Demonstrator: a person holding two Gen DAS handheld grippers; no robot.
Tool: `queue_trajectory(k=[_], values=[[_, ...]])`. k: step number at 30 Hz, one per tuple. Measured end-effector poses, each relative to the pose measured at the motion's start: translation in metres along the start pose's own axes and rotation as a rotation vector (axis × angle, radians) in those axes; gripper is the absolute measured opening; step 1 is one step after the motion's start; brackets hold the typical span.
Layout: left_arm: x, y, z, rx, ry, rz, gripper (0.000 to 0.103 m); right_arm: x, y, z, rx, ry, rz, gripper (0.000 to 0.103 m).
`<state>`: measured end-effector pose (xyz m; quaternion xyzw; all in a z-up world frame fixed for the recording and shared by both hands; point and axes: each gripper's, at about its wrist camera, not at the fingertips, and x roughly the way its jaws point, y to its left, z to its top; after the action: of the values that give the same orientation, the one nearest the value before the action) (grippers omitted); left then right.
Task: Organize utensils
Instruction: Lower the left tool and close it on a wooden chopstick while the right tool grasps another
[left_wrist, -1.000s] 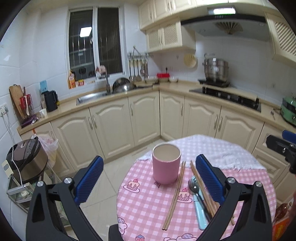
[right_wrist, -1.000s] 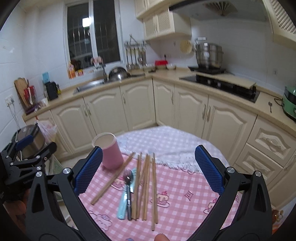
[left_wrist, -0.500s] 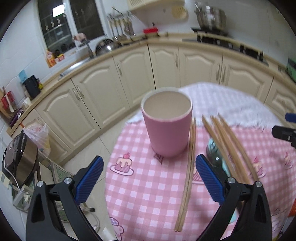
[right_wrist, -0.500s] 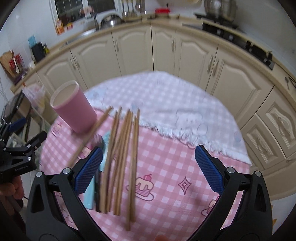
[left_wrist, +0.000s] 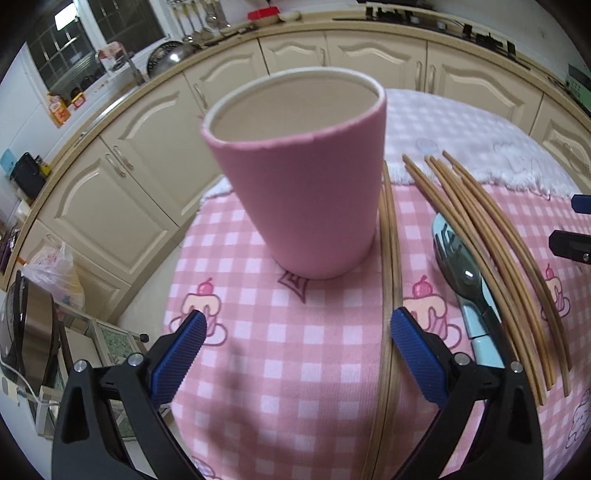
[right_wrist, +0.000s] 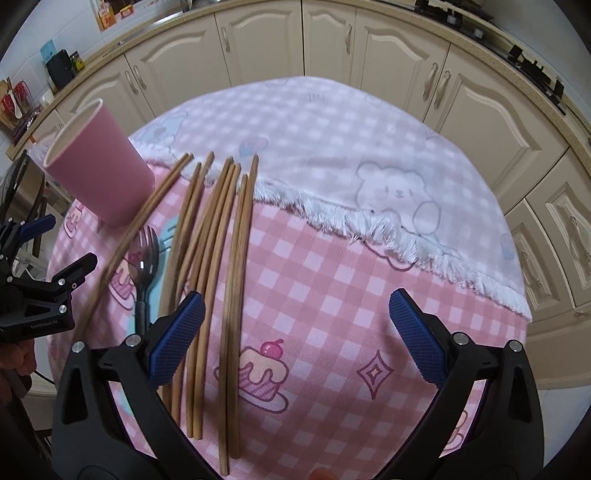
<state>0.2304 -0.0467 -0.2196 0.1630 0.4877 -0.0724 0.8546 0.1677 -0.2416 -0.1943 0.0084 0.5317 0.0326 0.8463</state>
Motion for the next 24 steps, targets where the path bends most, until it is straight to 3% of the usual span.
queue_trajectory(k=[24], values=[[0.013,-0.015,0.005,0.027,0.019,0.003,0.097,0.021,0.009,0.013,-0.052,0.037,-0.027,0.098]])
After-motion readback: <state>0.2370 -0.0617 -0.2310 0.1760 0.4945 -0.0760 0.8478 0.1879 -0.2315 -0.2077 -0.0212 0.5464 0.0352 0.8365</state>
